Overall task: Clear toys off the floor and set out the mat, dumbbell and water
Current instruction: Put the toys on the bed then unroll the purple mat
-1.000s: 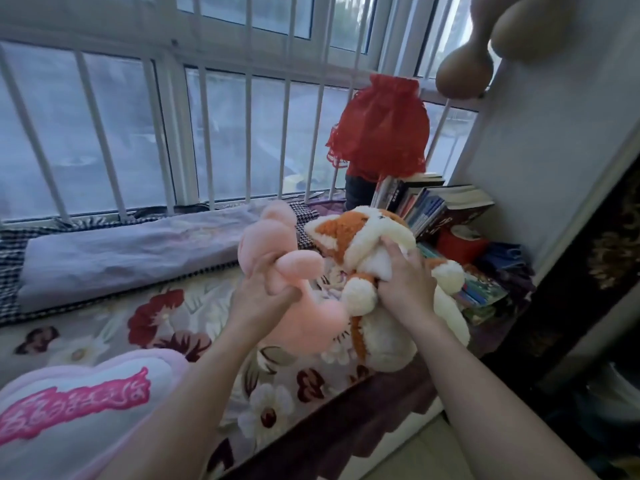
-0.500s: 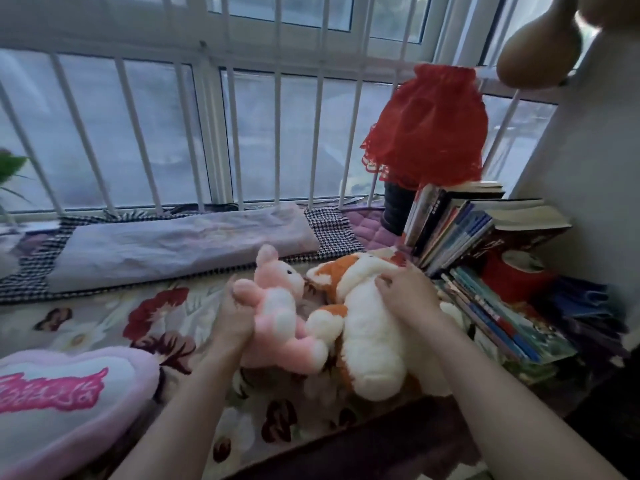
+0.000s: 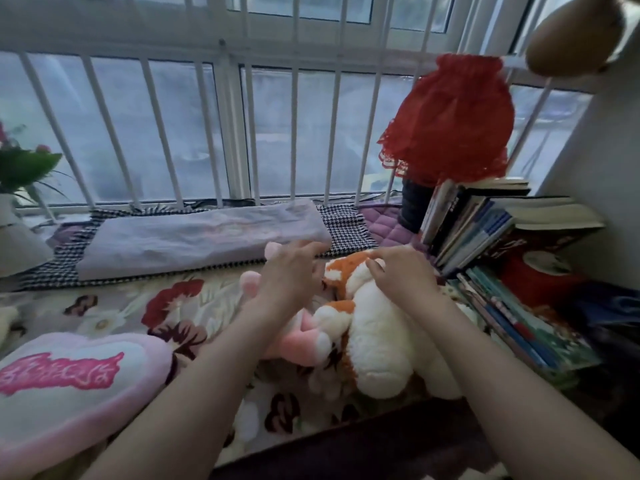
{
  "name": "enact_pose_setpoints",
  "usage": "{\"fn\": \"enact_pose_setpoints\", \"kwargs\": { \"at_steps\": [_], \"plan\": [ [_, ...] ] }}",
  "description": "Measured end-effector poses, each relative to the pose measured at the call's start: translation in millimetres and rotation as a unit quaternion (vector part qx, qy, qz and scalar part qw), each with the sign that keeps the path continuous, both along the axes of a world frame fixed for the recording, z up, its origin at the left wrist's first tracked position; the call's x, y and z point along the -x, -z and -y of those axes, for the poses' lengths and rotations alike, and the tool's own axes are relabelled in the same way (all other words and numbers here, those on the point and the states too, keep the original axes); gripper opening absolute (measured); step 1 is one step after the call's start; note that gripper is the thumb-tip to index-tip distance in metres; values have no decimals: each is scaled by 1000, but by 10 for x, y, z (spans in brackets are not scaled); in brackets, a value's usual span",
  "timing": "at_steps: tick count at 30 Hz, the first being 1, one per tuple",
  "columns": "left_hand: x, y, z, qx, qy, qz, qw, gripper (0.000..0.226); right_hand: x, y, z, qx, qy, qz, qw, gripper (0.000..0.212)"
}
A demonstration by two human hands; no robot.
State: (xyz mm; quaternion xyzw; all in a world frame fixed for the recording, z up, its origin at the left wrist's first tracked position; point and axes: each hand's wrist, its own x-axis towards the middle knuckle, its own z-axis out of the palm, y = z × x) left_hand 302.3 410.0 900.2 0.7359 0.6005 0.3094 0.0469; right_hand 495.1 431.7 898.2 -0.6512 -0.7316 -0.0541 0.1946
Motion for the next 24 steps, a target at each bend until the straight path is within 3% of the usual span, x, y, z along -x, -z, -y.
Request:
{"fn": "enact_pose_setpoints", "kwargs": {
  "at_steps": [11,24],
  "plan": [
    [-971,-306,58,-63,219,-90,969,38,-621,-436,910,-72,108,45,991,25],
    [-3298,-531,1238,-99,444,-92,886,44,-2531,-498,2783,-54,337,42,939,34]
  ]
}}
